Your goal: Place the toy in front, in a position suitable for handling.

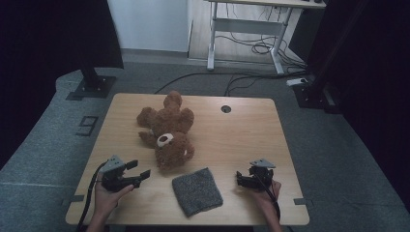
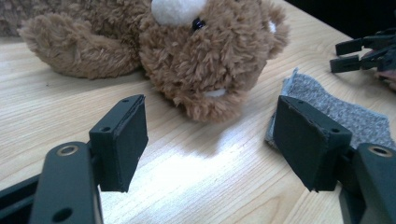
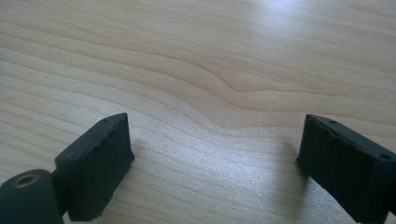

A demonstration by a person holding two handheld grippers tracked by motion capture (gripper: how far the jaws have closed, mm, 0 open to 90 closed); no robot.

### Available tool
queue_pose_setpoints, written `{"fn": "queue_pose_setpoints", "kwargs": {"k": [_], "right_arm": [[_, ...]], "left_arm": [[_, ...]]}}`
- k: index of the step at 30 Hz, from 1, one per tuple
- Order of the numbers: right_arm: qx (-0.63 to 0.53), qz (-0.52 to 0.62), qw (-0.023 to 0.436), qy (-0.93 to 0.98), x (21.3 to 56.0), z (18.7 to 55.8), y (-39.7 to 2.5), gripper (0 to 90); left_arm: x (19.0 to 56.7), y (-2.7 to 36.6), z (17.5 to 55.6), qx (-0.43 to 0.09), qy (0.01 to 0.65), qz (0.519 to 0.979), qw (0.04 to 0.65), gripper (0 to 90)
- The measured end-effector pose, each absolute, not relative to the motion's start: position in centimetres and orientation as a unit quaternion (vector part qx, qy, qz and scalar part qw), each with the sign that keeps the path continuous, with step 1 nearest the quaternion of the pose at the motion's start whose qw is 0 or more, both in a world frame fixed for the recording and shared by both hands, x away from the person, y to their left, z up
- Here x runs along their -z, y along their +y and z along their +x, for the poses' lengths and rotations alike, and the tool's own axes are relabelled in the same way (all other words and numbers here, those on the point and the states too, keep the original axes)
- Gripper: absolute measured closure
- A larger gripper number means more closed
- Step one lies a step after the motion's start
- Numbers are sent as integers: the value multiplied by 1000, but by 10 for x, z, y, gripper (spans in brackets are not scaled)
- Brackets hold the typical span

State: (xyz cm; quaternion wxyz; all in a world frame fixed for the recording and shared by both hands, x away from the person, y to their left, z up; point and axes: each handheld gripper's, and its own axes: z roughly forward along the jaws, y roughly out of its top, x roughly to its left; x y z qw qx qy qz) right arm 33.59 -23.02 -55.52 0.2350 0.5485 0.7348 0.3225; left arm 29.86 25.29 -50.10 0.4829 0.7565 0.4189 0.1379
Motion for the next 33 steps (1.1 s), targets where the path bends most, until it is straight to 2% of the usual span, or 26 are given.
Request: {"fn": "queue_pose_setpoints", "kwargs": {"k": [2,4,9,14,24,28,33], "right_arm": [[-324,546,234,736,555,336,-232,103],[-330,540,234,738,555,334,-233,158],[-355,522,228,741,552,332,-234,194],[-414,480,228,739,534,338,-222,242],[-476,413,198,751,496,403,-176,283],[-480,405,174,759,494,428,-154,281],[-489,399,145,762,500,437,-138,286]], "left_arm": [[500,252,299,-135,420,755,486,264],[499,252,298,-134,420,752,490,262],[500,247,298,-134,426,748,492,244],[496,229,302,-137,419,757,483,231],[496,184,339,-156,428,762,460,221],[498,180,347,-157,434,763,453,215],[505,177,355,-153,438,765,446,217]]}}
